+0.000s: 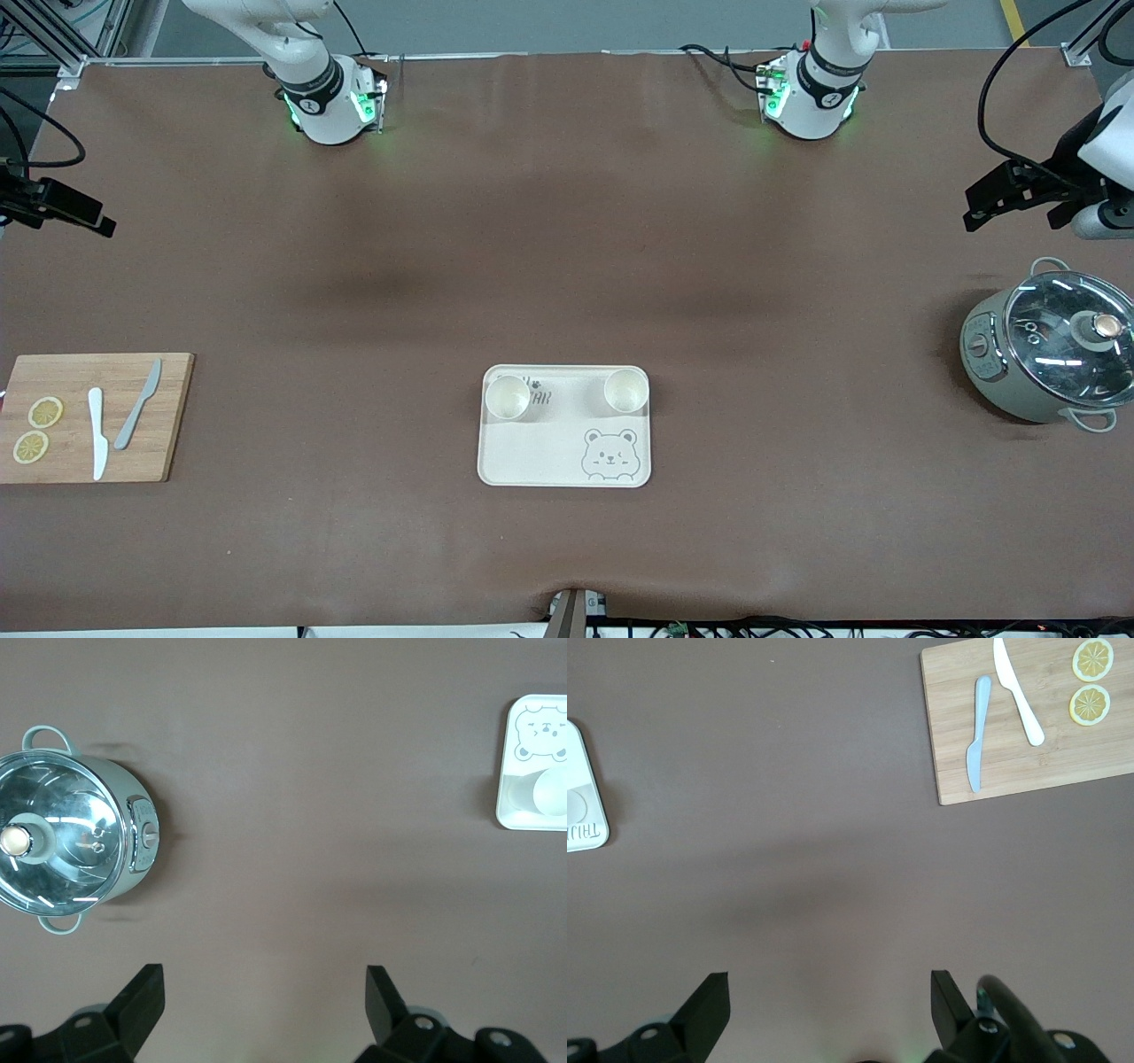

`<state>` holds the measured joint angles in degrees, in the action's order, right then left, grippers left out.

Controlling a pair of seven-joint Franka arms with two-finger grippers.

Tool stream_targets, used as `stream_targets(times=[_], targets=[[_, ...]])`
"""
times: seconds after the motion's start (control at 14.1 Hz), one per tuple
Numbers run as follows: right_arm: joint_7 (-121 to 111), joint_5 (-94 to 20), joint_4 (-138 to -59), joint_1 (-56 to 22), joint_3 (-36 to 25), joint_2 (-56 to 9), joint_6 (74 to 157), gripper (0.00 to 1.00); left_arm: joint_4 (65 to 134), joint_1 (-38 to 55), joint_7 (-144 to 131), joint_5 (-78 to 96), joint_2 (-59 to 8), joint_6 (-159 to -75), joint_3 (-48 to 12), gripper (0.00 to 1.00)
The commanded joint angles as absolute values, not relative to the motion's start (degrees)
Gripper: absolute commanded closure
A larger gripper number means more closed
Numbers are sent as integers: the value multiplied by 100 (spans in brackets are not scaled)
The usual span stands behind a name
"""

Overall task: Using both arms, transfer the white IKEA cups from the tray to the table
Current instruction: 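Move the left gripper over the white cup on the tray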

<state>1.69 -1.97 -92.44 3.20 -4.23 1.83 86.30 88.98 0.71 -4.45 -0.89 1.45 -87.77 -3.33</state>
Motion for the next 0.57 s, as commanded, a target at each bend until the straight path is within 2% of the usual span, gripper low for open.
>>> stream_targets(times=[0.0,0.35,0.49], targets=[[237,-193,-9290,430,-352,246,8604,0,8807,62,-413,-44,106,-8684,-352,0],[237,-185,-9290,475,-352,237,8604,0,8763,105,-448,-53,-113,-8684,-343,0],[237,-185,-9290,475,-352,237,8604,0,8536,88,-439,-35,-341,-8692,-343,0]])
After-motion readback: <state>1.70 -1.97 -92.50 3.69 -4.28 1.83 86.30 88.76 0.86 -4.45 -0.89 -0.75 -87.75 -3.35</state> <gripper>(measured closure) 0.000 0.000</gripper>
